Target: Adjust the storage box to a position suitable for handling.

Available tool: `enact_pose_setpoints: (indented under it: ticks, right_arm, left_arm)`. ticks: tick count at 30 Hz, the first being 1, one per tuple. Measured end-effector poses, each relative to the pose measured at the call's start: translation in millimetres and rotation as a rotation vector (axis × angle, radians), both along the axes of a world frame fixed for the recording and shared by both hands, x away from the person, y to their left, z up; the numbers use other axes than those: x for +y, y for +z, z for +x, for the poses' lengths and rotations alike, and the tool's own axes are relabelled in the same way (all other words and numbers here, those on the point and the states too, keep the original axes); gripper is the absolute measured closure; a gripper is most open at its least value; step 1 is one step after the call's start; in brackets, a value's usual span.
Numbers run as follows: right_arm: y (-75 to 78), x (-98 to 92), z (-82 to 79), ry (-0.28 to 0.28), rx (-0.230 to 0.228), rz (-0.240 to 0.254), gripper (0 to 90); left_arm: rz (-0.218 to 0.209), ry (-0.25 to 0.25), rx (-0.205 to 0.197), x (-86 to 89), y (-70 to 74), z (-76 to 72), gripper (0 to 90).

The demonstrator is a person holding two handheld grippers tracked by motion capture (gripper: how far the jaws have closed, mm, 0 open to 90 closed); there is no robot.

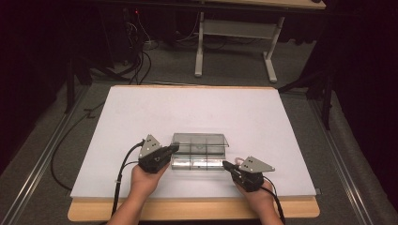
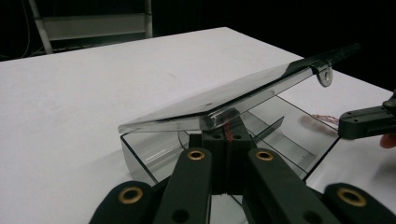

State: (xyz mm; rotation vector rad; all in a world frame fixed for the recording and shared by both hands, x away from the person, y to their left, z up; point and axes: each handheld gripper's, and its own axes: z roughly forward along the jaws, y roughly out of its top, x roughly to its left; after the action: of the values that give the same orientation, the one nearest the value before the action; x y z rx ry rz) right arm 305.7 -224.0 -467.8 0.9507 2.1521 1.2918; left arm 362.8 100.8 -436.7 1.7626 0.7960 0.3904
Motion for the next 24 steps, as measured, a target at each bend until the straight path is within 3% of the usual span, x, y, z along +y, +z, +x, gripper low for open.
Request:
enact_pose_setpoints:
  ticks: [24]
  right_arm:
    - [-0.5,-0.8,0.4,0.005,-0.002,0.004,90.0]
  left_arm:
    - [0.004,0.035,0.002,-9.2,4.4,26.2,90.0]
